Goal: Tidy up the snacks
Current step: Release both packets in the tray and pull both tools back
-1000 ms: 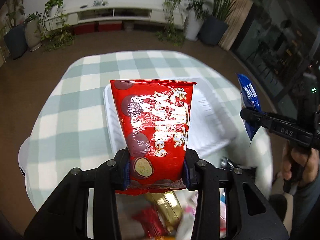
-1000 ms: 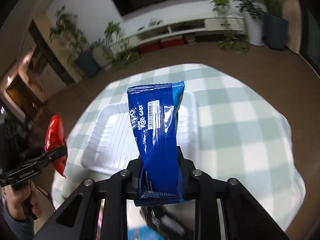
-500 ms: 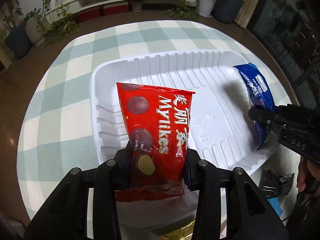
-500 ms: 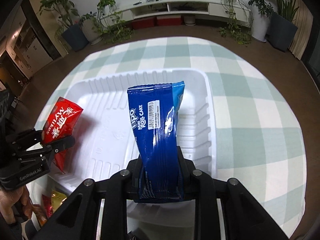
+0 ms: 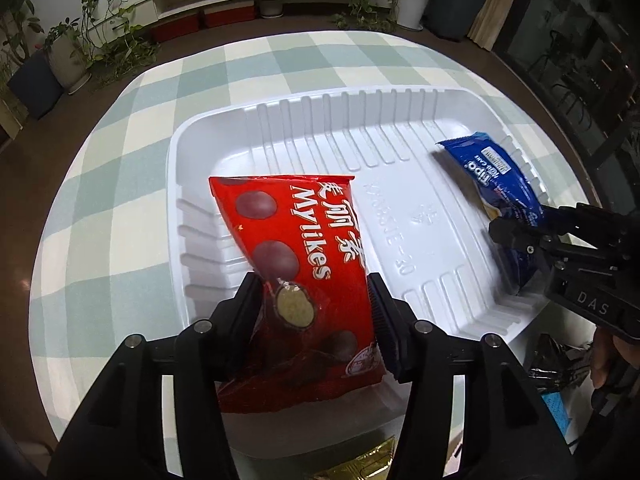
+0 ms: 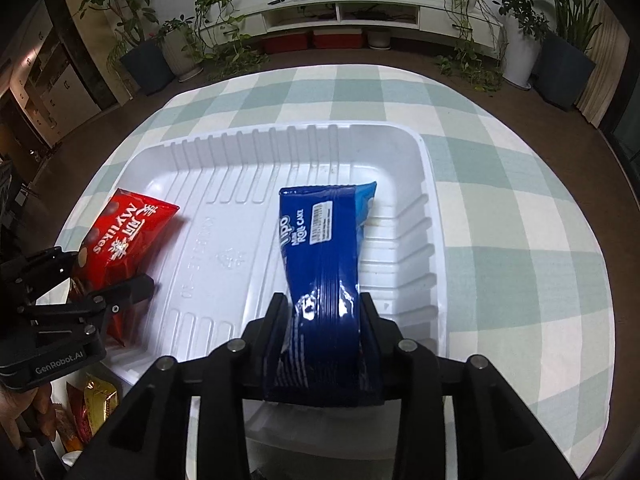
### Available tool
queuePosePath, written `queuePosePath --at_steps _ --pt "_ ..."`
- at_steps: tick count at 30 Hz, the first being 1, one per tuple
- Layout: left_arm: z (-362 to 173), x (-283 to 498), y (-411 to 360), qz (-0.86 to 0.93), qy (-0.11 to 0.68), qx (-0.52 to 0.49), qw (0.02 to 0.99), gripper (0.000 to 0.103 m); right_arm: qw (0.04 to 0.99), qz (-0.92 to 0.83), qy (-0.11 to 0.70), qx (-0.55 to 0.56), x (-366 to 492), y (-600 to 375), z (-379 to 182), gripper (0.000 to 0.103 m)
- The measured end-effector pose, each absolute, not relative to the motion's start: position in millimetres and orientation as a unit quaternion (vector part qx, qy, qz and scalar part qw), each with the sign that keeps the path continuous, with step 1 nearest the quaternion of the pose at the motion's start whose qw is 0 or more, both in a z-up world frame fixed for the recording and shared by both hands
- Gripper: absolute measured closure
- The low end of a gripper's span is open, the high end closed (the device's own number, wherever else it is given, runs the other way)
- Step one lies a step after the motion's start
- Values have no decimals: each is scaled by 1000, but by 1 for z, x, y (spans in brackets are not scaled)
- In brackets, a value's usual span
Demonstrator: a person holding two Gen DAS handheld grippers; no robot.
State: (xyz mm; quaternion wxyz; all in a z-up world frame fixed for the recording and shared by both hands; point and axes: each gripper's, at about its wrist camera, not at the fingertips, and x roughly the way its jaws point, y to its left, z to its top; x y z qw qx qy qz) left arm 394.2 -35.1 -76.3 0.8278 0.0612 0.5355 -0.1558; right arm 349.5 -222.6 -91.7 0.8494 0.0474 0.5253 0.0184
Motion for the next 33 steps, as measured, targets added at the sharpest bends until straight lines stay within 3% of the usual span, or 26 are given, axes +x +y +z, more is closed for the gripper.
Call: queuePosePath --at_steps 6,11,17,24,33 --pt "-42 375 -28 -162 501 54 848 49 862 13 503 59 335 -227 -68 48" --pt "3 336 -4 -175 452 27 875 24 883 35 461 86 302 -230 -26 31" --pt "33 259 39 -204 399 -25 894 8 911 83 386 122 214 -226 18 11" --pt "16 167 72 -188 406 -71 892 7 926 51 356 113 135 -225 21 10" --pt "-38 71 60 -200 440 -91 871 7 901 92 407 116 49 -170 -28 11"
